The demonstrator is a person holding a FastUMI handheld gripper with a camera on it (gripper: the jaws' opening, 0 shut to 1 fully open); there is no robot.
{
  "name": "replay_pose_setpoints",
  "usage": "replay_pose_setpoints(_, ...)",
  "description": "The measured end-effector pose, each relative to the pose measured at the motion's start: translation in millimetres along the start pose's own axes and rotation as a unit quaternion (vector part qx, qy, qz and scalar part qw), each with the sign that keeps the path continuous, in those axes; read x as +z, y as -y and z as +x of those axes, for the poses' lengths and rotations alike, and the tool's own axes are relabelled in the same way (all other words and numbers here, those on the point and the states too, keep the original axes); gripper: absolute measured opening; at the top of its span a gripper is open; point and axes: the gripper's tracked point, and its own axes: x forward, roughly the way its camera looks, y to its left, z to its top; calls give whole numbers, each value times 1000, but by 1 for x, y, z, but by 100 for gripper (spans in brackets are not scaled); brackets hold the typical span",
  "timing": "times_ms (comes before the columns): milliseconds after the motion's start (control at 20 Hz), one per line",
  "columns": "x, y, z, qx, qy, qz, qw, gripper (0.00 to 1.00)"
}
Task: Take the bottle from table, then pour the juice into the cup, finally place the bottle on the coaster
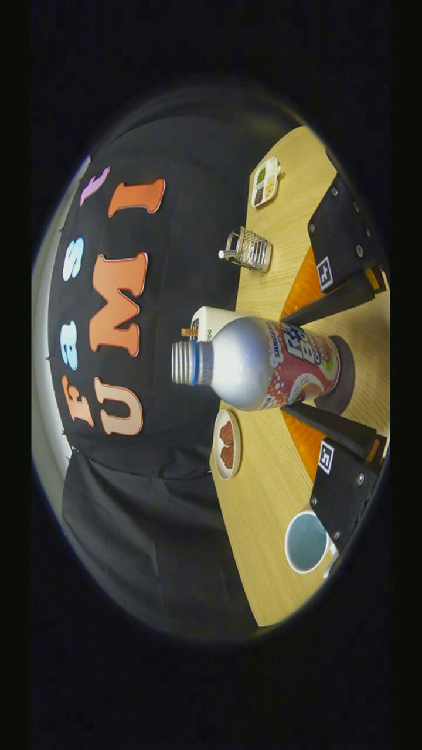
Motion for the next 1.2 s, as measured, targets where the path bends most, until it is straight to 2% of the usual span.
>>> replay_pose_setpoints(400, -14, -1, 6, 8, -12, 12, 1000, 78)
replay_pose_setpoints(550, -16, 1, 4, 3, -14, -3, 1000, 78)
replay_pose_setpoints(700, -22, 2, 0, -3, -23, -17, 1000, 85)
replay_pose_setpoints(1000, 9, 3, -23, -2, 18, 0, 1000, 97)
replay_pose_setpoints(1200, 40, 14, -54, -13, 63, 0, 998, 97)
